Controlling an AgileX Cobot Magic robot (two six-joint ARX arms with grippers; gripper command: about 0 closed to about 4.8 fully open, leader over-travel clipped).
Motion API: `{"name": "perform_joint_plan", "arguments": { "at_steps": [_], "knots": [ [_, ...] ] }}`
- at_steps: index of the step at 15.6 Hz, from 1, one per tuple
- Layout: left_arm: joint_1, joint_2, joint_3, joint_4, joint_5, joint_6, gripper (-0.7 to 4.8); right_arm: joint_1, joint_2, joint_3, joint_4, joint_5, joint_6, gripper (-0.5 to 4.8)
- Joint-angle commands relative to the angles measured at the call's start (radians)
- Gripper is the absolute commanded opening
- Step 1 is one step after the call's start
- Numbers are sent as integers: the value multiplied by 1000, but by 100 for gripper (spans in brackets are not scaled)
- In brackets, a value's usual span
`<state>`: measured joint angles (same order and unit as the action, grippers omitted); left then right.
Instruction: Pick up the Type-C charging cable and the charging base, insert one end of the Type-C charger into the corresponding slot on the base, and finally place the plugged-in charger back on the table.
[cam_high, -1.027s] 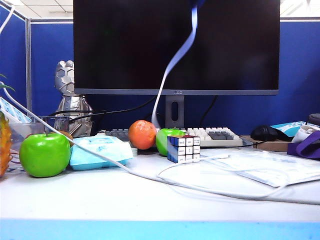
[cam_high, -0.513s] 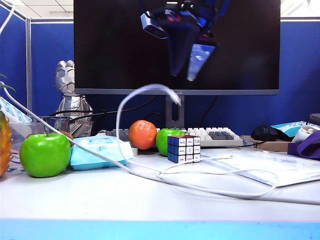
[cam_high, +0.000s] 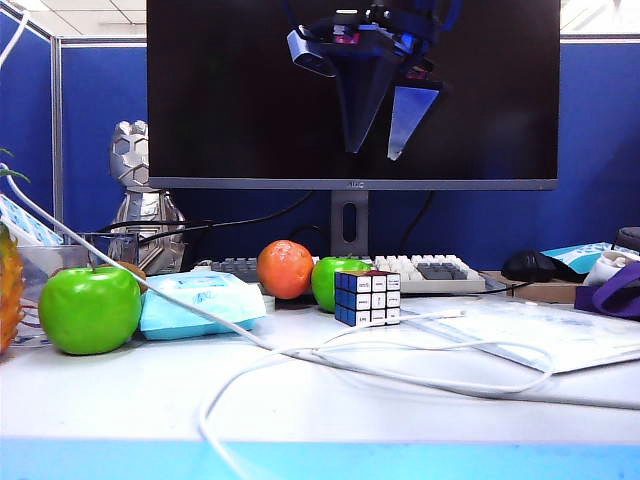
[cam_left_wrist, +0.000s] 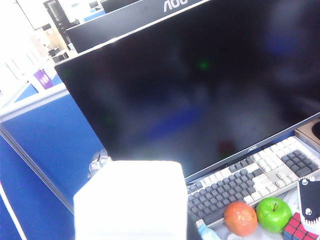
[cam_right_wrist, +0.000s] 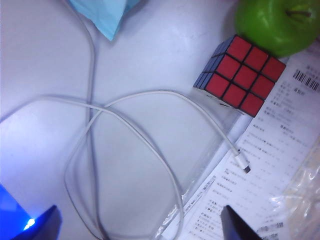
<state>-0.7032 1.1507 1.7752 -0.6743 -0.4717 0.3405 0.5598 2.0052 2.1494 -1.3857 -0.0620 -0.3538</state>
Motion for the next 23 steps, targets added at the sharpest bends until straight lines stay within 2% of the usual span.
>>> {"name": "perform_joint_plan", "arguments": {
  "at_steps": [1,5,7,12,13,15,17,20,23],
  "knots": [
    [0,-5,6,24,4,-3,-6,1,-8,3,5,129,21,364],
    [0,-5,6,25,4,-3,-6,-14,-7,0,2,150,10,363],
    [0,-5,6,25,4,-3,-6,-43,-7,0,2,188,-45,358],
    [0,-5,6,25,4,-3,-6,-113,-6,-21,3,158,-79,353],
    [0,-5,6,25,4,-3,-6,-126,-5,-43,9,113,-121,339],
    [0,-5,6,25,4,-3,-6,-164,-5,-140,7,-97,-272,328],
    [0,-5,6,25,4,-4,-6,-175,-1,-257,80,-85,-365,248],
    [0,-5,5,24,4,-4,-6,-176,-1,-379,283,-33,-364,242],
    [0,-5,5,15,4,-4,-6,-176,6,-399,389,12,-357,207]
  ]
}}
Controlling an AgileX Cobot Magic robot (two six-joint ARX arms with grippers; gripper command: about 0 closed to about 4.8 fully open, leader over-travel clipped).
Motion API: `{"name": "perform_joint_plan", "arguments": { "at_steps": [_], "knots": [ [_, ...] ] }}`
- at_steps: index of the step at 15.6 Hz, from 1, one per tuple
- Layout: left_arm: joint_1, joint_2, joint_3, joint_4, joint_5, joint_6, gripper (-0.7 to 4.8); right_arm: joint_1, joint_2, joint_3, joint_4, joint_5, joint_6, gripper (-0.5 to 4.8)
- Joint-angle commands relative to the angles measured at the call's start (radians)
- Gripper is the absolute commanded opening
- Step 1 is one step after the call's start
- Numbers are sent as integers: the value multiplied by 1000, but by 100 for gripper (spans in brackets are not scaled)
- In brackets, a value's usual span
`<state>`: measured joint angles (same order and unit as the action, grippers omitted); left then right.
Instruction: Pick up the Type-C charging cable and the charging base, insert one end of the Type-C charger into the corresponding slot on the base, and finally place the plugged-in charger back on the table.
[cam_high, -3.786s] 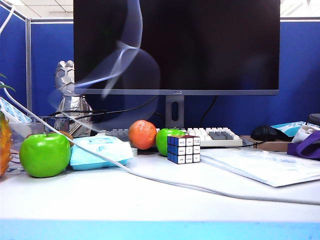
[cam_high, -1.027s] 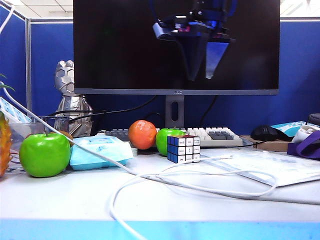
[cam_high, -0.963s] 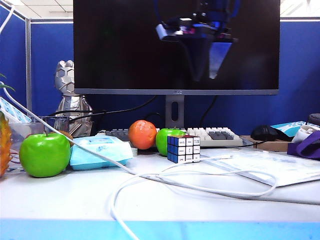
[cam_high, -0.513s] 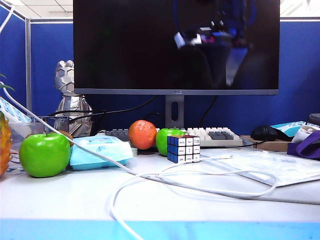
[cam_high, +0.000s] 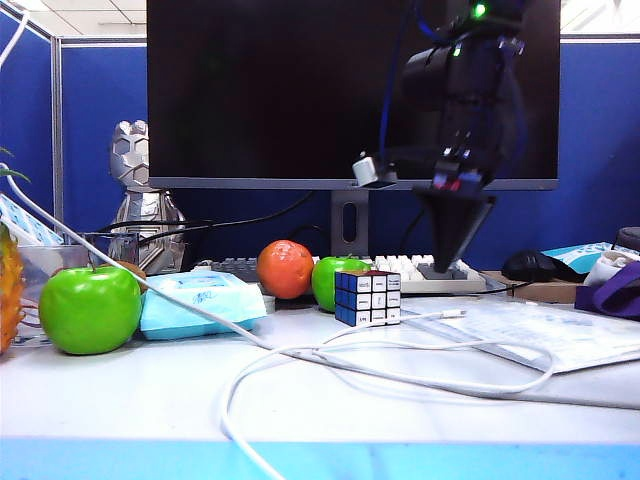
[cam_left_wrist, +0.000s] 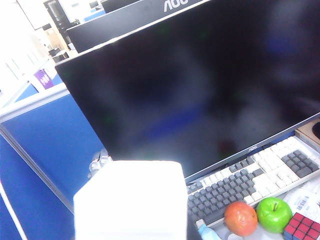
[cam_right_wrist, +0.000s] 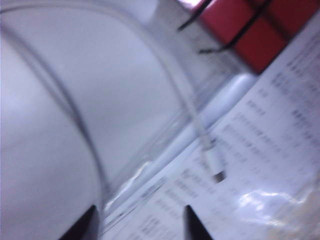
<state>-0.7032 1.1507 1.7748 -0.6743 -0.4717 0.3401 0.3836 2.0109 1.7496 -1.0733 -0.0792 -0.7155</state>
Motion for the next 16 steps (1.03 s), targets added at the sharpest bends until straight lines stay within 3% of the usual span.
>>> {"name": "perform_joint_plan", "arguments": {
  "at_steps": [1,9,12,13,15,16],
  "knots": [
    [0,-5,6,9,3,-3,-6,0,4,0,107,36,4,206],
    [0,-5,6,6,3,-3,-6,-3,129,0,113,173,8,189],
    [0,-5,6,6,3,-3,-6,-3,150,0,118,164,8,113],
    [0,-4,6,6,3,-3,-6,-3,153,0,127,163,8,119],
    [0,-4,6,7,3,-3,-6,-3,153,1,139,165,8,218],
    [0,-4,6,6,3,-3,-6,-3,153,1,139,167,8,217]
  ]
}}
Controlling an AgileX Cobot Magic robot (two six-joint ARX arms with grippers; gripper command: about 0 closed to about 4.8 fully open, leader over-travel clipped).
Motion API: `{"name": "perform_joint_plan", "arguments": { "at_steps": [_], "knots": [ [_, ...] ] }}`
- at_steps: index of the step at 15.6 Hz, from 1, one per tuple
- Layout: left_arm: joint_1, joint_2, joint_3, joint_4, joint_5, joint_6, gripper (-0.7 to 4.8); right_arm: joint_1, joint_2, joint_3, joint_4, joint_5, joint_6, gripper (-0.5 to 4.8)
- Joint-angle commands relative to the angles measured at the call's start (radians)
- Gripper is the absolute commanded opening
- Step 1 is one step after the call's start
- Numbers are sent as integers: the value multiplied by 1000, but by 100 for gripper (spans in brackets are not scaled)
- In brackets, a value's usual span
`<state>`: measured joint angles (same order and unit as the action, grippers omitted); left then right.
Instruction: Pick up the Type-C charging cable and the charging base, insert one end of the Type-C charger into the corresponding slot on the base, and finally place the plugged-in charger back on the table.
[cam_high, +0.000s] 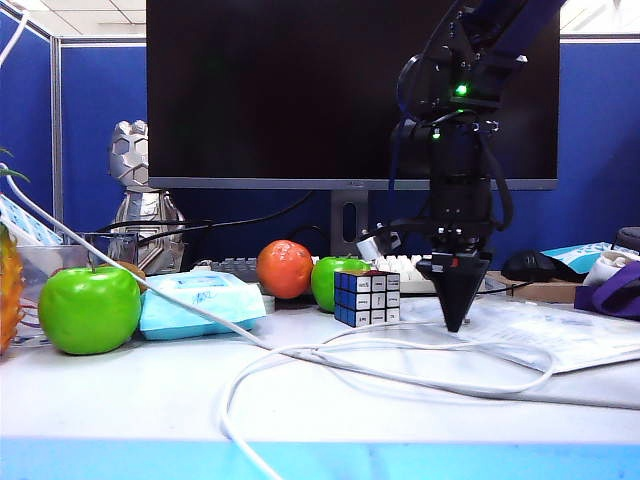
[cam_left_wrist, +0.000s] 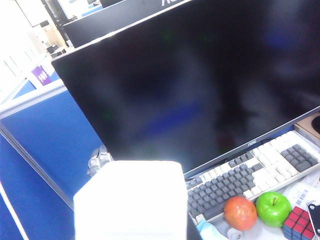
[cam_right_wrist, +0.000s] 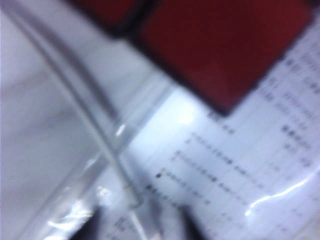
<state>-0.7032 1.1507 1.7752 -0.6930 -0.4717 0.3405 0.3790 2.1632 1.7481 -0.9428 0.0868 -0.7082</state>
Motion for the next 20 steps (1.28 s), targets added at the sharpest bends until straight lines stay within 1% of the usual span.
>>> {"name": "perform_joint_plan", "arguments": {
  "at_steps": [1,5,6,7,8,9,11,13,14,15,16,18,20],
  "knots": [
    [0,-4,5,25,3,-4,-6,2,1,3,9,1,0,216],
    [0,-4,5,25,3,-4,-6,2,1,3,41,-18,-2,209],
    [0,-4,5,25,3,-4,-6,2,1,3,48,-21,-3,168],
    [0,-4,5,24,3,-4,-6,2,1,3,47,-37,-3,114],
    [0,-4,5,25,3,-4,-6,2,1,3,36,-65,-2,19],
    [0,-4,5,25,3,-4,-6,2,1,3,19,-89,2,-2],
    [0,-4,5,24,3,-4,-6,2,-7,8,-20,-139,58,-2],
    [0,-4,5,25,4,-5,-6,1,-30,37,-74,-235,117,-2],
    [0,-4,5,25,4,-9,-6,1,-41,70,-103,-304,160,-2],
    [0,-4,5,25,4,-9,-6,1,-50,112,-130,-387,211,-2],
    [0,-4,5,24,4,-9,-6,1,-65,202,-171,-529,293,-2],
    [0,-4,5,20,4,-16,-6,1,-76,336,-200,-720,356,-2],
    [0,-5,5,20,4,-16,-6,1,-76,424,-204,-834,372,-2]
  ]
}}
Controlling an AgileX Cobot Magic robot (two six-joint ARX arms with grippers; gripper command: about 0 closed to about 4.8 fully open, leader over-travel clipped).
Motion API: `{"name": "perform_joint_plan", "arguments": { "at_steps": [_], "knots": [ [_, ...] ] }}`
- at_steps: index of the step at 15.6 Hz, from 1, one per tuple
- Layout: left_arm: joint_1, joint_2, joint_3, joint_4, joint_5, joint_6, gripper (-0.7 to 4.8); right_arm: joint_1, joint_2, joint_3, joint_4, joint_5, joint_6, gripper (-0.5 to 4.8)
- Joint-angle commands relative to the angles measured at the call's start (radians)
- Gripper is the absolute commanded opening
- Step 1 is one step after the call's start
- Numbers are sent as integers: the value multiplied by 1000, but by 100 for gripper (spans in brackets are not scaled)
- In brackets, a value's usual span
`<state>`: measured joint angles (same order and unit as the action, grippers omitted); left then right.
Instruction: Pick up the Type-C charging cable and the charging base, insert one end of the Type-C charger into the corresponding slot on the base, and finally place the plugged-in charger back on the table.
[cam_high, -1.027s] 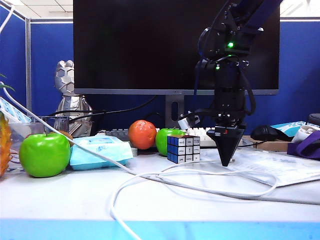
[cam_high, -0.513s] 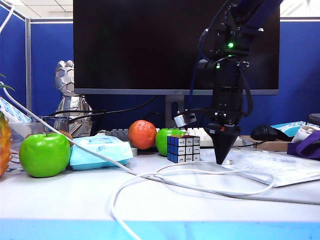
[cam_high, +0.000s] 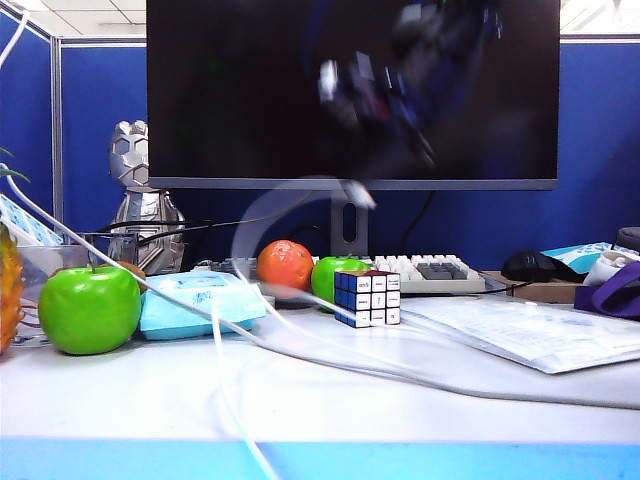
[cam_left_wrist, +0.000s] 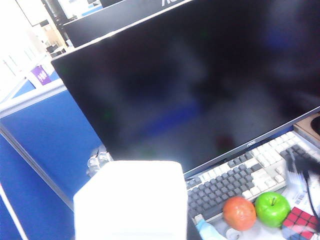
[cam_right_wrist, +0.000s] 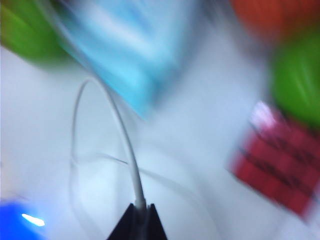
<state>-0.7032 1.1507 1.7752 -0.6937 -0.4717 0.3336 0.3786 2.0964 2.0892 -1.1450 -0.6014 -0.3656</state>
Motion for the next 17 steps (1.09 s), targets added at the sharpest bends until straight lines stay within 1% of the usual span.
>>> {"name": "perform_joint_plan", "arguments": {
  "at_steps": [1,3,6,9,10,11,12,13,15,16,17],
  "knots": [
    [0,-5,5,21,4,-9,-6,2,-10,117,-3,-190,30,-2],
    [0,-5,5,21,4,-8,-6,2,-10,151,2,-269,29,0],
    [0,-5,5,21,4,-8,-6,2,-9,150,16,-375,22,1],
    [0,-5,5,21,4,-8,-6,2,-9,150,61,-396,27,-1],
    [0,-5,5,21,4,-8,-6,2,-9,150,81,-433,33,-1],
    [0,-5,5,21,6,-8,-6,2,-9,151,120,-526,53,-1],
    [0,-5,5,21,33,-8,-6,2,-10,156,159,-603,108,-1],
    [0,-5,5,20,92,-8,-6,2,-10,178,188,-648,175,-1],
    [0,-6,5,21,257,-7,-6,3,-10,245,241,-686,288,-1],
    [0,-6,5,24,401,-8,-6,3,-10,319,297,-711,333,-1],
    [0,-6,5,22,483,-8,-6,3,-10,378,329,-713,365,-1]
  ]
}}
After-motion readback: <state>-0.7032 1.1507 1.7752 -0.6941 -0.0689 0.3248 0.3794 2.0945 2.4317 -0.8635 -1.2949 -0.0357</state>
